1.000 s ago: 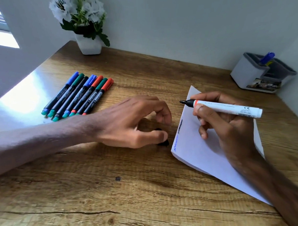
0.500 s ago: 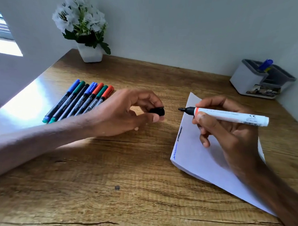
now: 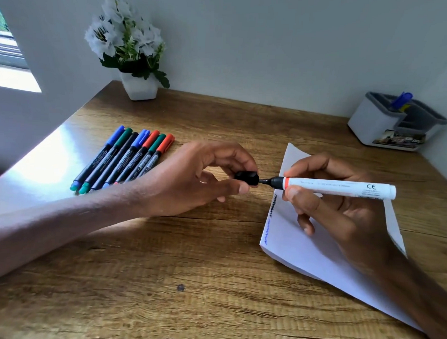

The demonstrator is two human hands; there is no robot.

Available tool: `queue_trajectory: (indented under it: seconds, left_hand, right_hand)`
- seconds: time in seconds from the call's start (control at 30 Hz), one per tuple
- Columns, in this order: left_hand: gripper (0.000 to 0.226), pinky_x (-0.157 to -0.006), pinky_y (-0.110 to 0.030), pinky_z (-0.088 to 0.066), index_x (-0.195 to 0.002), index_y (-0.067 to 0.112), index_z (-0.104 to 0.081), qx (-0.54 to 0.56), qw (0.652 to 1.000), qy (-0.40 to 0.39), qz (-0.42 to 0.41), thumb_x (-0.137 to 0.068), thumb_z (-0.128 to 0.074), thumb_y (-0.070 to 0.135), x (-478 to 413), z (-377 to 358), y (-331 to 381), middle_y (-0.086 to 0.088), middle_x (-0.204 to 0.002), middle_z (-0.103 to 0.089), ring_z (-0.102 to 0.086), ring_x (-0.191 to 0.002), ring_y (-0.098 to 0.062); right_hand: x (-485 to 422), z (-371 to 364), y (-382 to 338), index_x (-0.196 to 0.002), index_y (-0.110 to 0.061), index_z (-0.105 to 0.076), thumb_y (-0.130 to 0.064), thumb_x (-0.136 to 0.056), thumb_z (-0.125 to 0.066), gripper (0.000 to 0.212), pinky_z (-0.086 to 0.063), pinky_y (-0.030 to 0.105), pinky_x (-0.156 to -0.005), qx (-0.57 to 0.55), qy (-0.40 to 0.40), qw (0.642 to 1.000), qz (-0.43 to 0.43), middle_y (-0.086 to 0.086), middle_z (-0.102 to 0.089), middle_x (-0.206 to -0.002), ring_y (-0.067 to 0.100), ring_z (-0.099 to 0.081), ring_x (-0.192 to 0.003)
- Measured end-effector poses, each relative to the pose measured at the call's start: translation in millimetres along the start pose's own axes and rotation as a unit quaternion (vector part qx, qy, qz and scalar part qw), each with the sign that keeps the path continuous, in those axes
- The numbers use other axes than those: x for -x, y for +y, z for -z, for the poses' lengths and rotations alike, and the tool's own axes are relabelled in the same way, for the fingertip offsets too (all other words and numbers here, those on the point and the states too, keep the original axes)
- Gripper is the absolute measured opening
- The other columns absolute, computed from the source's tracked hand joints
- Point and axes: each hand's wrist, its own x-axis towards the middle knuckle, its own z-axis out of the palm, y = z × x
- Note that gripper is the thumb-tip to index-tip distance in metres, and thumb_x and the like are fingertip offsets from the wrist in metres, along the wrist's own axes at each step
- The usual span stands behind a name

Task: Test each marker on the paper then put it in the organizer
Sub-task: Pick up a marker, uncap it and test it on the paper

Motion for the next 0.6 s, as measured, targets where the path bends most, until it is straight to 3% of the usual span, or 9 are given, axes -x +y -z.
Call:
queue_trajectory:
  seconds: [0.07, 0.2, 0.37, 0.6]
  left_hand:
    - [0.023, -0.069, -0.030, -0.063, -0.115, 0.020, -0.070, 0.001, 1.000, 0.001, -0.006, -0.093, -0.075, 0.018, 1, -2, 1, 0.010, -0.110, -0.073, -0.071, -0.102, -0.010]
    - [0.023, -0.069, -0.030, -0.063, -0.116, 0.018, -0.071, -0.005, 1.000, 0.001, -0.027, -0.093, -0.074, 0.018, 4, -4, 2, 0.011, -0.109, -0.072, -0.070, -0.105, -0.014]
    - [0.024, -0.066, -0.037, -0.064, -0.117, 0.017, -0.071, 0.012, 0.999, 0.014, -0.027, -0.093, -0.074, 0.018, 4, -8, 2, 0.011, -0.107, -0.074, -0.071, -0.099, -0.013]
    - [0.022, -0.053, -0.034, -0.057, -0.117, 0.005, -0.073, 0.067, 0.996, 0.017, -0.052, -0.097, -0.068, 0.012, -1, -14, 7, -0.003, -0.105, -0.075, -0.068, -0.076, -0.029]
  right_hand:
    - [0, -1, -1, -0.099, -0.006, -0.070, -0.007, -0.086, -0.072, 0.013, -0.046, 0.032, -0.044, 0.004, -0.005, 1.000, -0.004, 0.011, -0.069, -0.082, 0.037, -0.053, -0.052]
    - [0, -3, -3, -0.098, -0.005, -0.071, -0.005, -0.084, -0.073, 0.014, -0.047, 0.024, -0.043, 0.027, -0.025, 0.999, -0.006, 0.004, -0.070, -0.076, 0.012, -0.059, -0.049]
    - [0, -1, -6, -0.105, 0.005, -0.072, -0.006, -0.088, -0.067, 0.021, -0.050, 0.035, -0.045, -0.015, -0.027, 0.999, -0.006, 0.015, -0.071, -0.081, 0.034, -0.062, -0.063]
    - [-5, 5, -9, -0.097, 0.007, -0.069, -0.008, -0.087, -0.073, 0.019, -0.054, 0.037, -0.044, -0.031, -0.009, 0.999, 0.001, 0.022, -0.074, -0.084, 0.037, -0.070, -0.066]
